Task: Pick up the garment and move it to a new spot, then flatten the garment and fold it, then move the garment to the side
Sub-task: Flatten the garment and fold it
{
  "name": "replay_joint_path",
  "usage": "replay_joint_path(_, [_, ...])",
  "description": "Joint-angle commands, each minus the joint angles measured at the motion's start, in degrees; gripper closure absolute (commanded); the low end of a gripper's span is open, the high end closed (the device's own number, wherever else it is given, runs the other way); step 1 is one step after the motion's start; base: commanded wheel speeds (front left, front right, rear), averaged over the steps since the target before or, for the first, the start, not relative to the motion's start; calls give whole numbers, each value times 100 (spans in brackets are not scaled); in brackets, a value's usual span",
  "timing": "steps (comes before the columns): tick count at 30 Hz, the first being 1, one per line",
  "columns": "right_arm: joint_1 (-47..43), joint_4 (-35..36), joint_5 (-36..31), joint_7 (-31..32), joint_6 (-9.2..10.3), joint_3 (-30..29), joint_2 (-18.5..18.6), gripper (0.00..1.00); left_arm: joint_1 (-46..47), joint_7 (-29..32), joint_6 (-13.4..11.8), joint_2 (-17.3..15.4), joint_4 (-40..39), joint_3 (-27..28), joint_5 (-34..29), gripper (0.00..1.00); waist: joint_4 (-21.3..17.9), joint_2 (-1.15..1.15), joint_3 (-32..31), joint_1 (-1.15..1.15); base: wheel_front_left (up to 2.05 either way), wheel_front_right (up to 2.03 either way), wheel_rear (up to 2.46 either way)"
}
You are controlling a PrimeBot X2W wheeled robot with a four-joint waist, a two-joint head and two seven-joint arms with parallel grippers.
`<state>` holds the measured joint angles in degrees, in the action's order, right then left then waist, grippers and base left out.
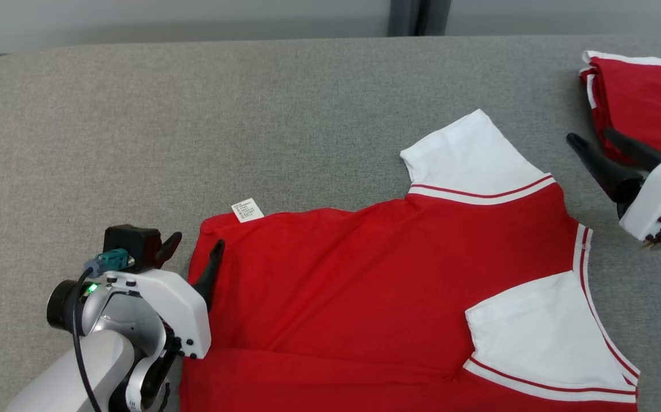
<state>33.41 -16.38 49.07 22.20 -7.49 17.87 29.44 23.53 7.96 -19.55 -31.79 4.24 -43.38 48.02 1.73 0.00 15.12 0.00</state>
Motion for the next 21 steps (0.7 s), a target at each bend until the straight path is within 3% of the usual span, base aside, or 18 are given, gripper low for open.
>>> replay_joint_path(1, [302, -200, 59, 81, -3, 127, 67, 0, 237, 21, 98, 73, 153, -31, -57, 0, 152, 0, 276, 0, 0, 0, 0])
replay_joint_path(12, [1641, -1205, 315, 480, -2, 895, 282, 0, 975, 137, 419, 497, 798, -215, -161, 0, 455, 0, 750, 0, 0, 0, 0])
replay_joint_path(21, [2401, -1994, 549, 769, -2, 1413, 245, 0, 1389, 273, 585, 726, 1029, -335, -204, 0, 710, 0, 1030, 0, 0, 0, 0])
